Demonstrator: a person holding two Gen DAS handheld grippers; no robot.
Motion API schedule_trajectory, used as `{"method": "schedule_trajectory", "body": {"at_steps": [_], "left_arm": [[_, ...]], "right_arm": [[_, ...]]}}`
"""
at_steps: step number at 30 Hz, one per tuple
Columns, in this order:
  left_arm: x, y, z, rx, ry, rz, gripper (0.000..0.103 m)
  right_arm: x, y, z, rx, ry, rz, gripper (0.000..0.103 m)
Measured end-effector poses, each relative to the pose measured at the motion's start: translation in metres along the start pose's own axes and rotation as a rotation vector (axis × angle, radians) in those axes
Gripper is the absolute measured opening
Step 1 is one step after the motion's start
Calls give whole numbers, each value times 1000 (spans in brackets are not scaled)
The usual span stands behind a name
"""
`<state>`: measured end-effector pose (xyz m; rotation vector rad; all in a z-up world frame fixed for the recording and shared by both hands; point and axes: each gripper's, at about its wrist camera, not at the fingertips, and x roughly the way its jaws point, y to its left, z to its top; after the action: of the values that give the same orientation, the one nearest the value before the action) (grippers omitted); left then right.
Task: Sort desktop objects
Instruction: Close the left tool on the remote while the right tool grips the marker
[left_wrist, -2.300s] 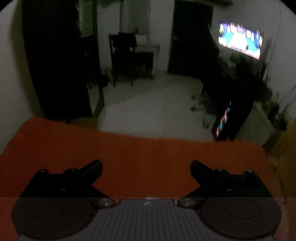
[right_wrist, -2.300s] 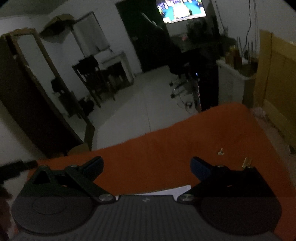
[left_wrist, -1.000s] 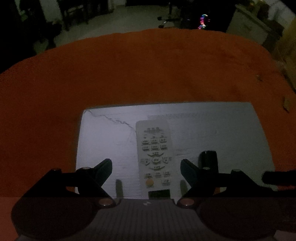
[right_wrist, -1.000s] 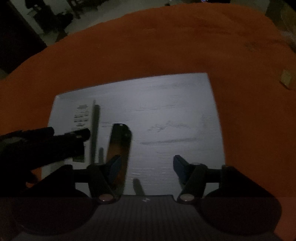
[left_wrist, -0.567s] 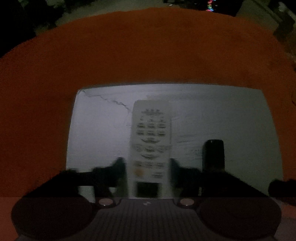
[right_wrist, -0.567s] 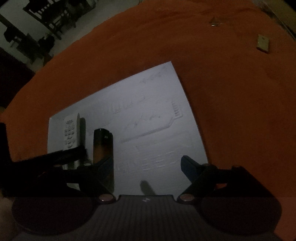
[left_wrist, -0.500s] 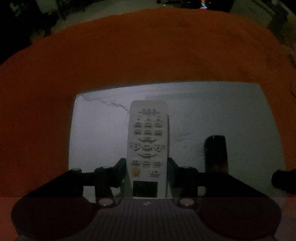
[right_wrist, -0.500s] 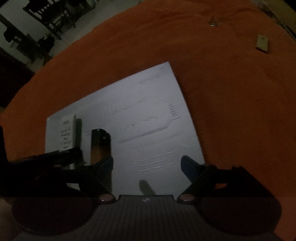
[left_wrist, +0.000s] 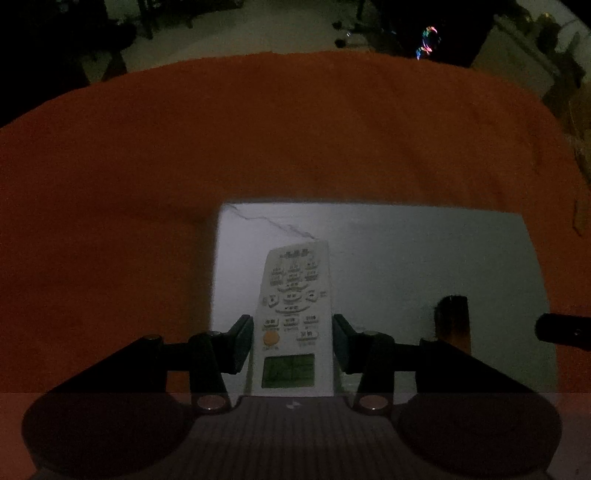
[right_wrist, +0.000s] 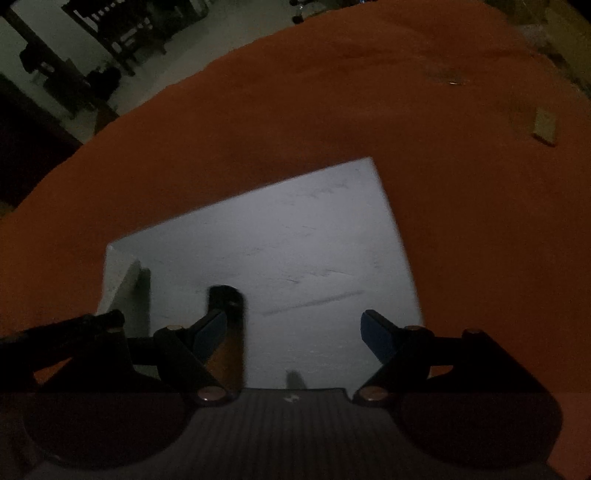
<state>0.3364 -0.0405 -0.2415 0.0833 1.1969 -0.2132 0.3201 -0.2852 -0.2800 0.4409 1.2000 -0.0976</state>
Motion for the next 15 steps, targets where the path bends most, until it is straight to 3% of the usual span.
{"method": "schedule_trajectory", "body": {"at_steps": [5,15], "left_arm": [[4,8,-6,1,9,-10,40],[11,26,-1,-9,17,-39,40]], "right_arm": [[16,25,-5,-27,8,-48,97],[66,50,-16,-92,133,-177,99]]}}
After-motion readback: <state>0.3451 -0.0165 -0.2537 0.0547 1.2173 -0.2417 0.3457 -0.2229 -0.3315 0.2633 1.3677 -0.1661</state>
